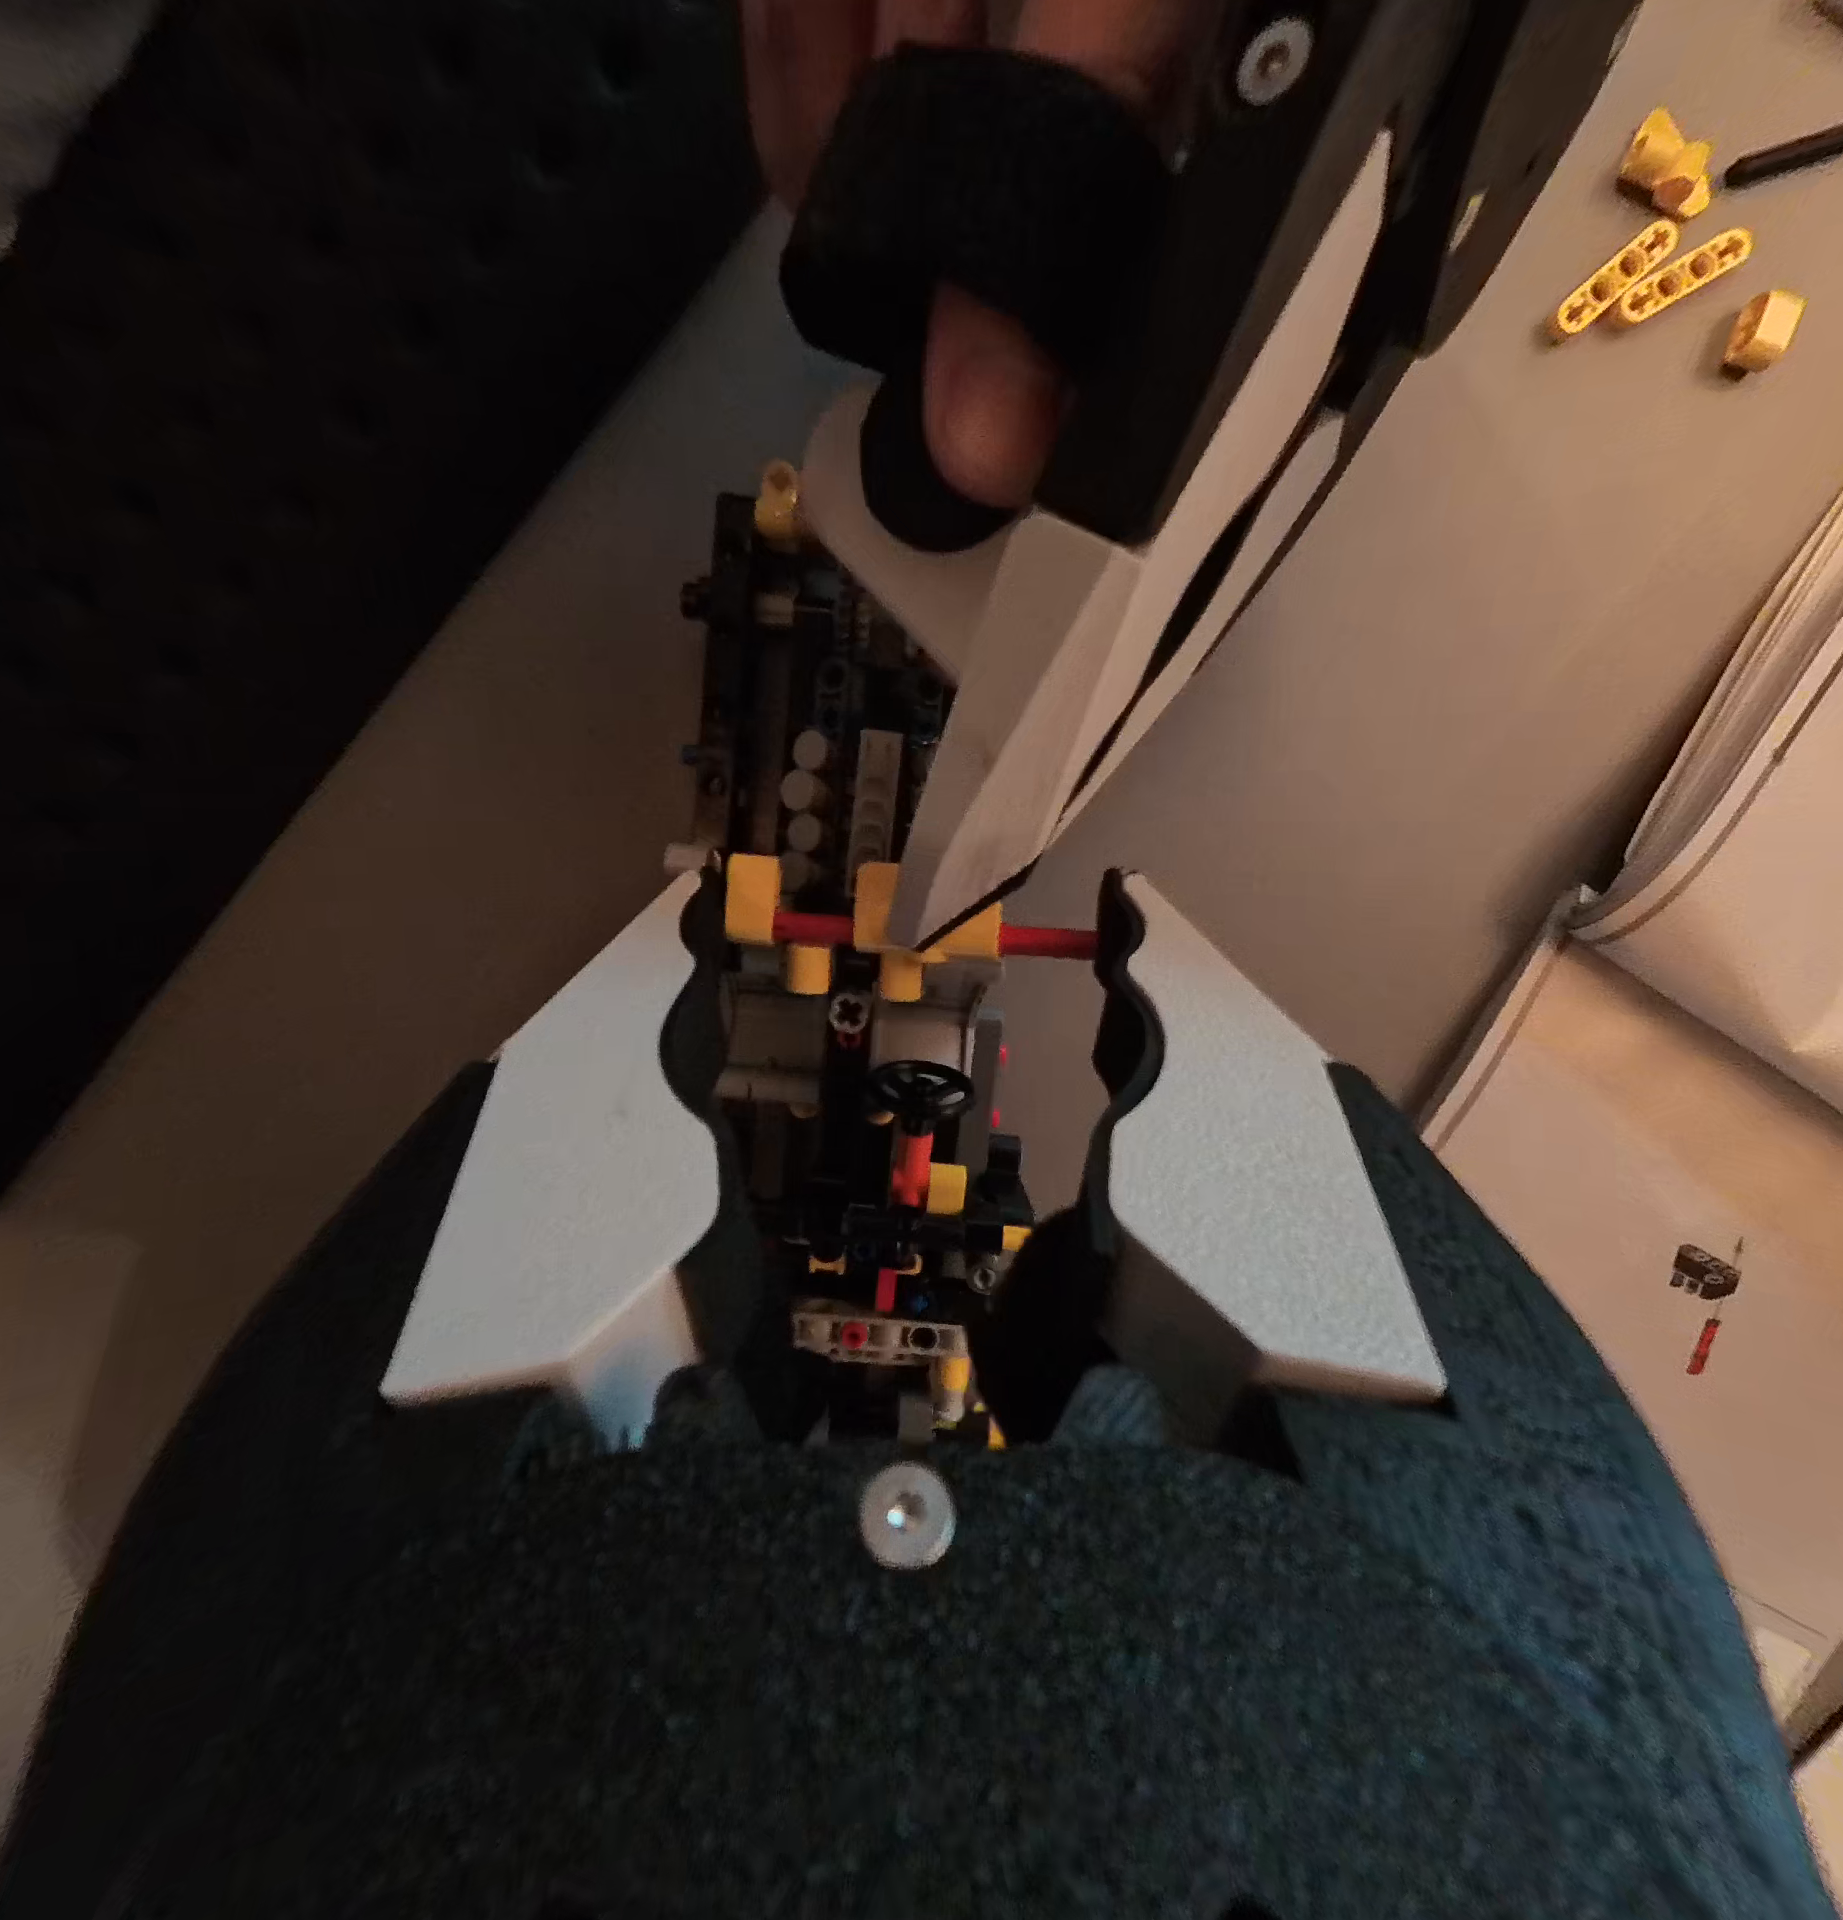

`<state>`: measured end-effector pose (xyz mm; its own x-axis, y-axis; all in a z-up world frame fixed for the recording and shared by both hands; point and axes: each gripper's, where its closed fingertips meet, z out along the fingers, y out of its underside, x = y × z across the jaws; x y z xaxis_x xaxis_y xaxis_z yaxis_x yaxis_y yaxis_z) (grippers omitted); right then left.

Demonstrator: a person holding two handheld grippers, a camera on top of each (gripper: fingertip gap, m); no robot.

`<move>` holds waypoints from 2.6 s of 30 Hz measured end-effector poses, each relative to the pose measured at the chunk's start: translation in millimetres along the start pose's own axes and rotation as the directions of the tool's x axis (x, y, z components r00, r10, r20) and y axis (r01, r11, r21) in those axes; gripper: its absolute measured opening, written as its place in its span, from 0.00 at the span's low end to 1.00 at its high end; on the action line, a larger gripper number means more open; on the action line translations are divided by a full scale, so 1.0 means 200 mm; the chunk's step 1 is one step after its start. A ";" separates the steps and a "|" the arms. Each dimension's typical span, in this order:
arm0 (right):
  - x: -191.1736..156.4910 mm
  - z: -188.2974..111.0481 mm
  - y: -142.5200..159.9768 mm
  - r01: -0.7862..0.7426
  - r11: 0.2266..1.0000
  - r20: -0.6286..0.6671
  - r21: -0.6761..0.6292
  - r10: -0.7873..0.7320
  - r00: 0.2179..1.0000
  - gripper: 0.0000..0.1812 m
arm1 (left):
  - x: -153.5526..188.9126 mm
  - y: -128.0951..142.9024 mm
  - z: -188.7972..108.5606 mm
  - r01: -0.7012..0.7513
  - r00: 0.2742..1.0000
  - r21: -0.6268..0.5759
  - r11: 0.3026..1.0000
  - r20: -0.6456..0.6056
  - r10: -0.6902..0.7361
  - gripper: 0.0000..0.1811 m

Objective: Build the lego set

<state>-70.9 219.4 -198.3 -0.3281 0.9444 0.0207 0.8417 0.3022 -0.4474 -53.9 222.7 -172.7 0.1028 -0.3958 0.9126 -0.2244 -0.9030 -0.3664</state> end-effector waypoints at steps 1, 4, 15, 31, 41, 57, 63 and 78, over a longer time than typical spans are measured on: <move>0.00 0.00 0.00 -0.008 1.000 0.001 -0.005 0.008 1.000 0.39 | 0.00 0.00 0.00 0.010 1.000 0.000 1.000 -0.005 -0.010 0.03; 0.00 0.00 0.01 -0.015 1.000 0.001 -0.008 0.015 1.000 0.39 | 0.00 0.00 0.00 0.034 0.999 0.003 0.999 -0.020 -0.034 0.03; 0.01 0.01 0.01 -0.071 0.997 0.067 0.008 0.070 0.995 0.39 | -0.02 -0.02 0.00 0.193 0.975 0.017 0.981 -0.120 -0.189 0.03; 0.02 -0.01 0.02 -0.043 0.999 0.005 0.023 0.043 0.999 0.39 | -0.02 -0.02 0.01 0.237 0.962 0.007 0.971 -0.143 -0.234 0.03; 0.01 -0.01 0.03 -0.077 0.996 0.026 0.039 0.076 0.997 0.38 | -0.04 -0.01 0.03 0.186 0.976 0.005 0.983 -0.115 -0.184 0.03; 0.01 -0.01 0.03 -0.038 0.999 -0.011 0.027 0.038 0.999 0.37 | -0.03 -0.02 0.03 0.120 0.989 0.035 0.992 -0.096 -0.116 0.03; 0.00 -0.02 0.03 -0.043 0.999 -0.001 0.003 0.043 0.999 0.37 | -0.03 -0.02 0.03 0.111 0.990 0.028 0.993 -0.096 -0.108 0.03; -0.01 -0.03 0.05 -0.127 0.991 -0.040 0.031 0.128 0.991 0.38 | -0.03 -0.01 0.06 0.058 0.990 -0.053 0.997 -0.129 -0.064 0.04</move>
<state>-59.9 220.9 -197.6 -0.2000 0.9798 -0.0011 0.8630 0.1756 -0.4738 -42.5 224.2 -179.2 -0.0088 -0.3120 0.9500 -0.2693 -0.9142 -0.3027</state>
